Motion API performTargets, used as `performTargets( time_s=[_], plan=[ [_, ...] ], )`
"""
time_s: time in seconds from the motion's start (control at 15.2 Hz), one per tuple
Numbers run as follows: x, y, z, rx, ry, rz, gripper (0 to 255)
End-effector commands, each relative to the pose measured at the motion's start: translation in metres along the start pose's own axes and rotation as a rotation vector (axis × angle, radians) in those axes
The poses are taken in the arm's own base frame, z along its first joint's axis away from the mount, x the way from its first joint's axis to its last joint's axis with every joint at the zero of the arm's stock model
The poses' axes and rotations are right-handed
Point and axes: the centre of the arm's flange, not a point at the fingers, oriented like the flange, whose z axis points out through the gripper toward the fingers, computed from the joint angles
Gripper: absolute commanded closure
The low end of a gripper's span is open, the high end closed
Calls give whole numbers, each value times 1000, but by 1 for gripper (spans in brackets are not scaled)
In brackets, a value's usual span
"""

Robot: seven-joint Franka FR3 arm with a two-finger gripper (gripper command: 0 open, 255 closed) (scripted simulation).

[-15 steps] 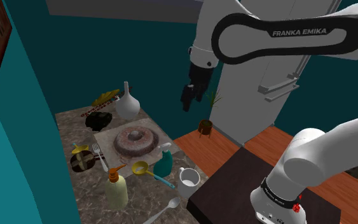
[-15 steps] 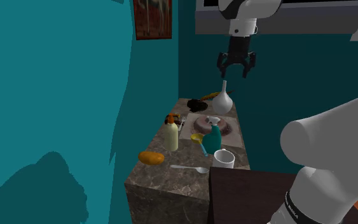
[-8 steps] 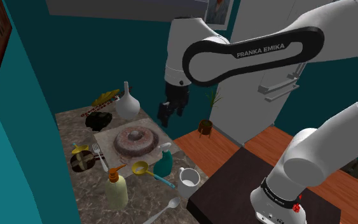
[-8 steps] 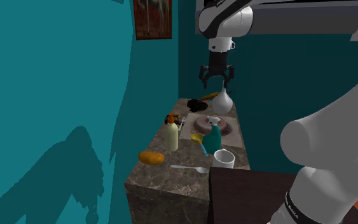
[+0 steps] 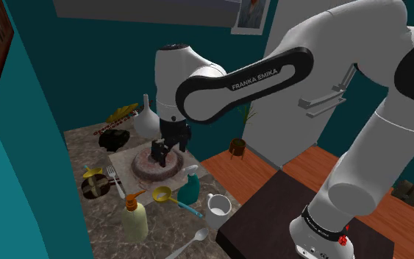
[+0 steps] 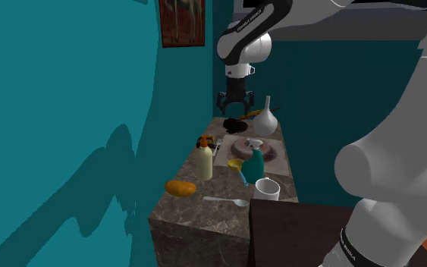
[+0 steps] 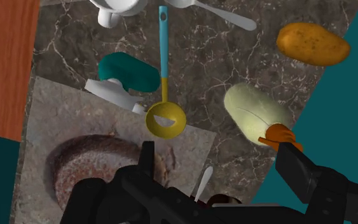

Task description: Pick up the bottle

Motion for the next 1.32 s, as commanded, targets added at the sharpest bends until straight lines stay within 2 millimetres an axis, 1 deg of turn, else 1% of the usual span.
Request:
performTargets(
  time_s=[0.0,0.79,0.86,1.25],
  plan=[
    [11,-18,15,0,-9,2,0],
    [83,-128,110,1,-64,3,0],
    [86,-133,114,2,-67,3,0],
    [86,-133,146,2,-67,3,0]
  ],
)
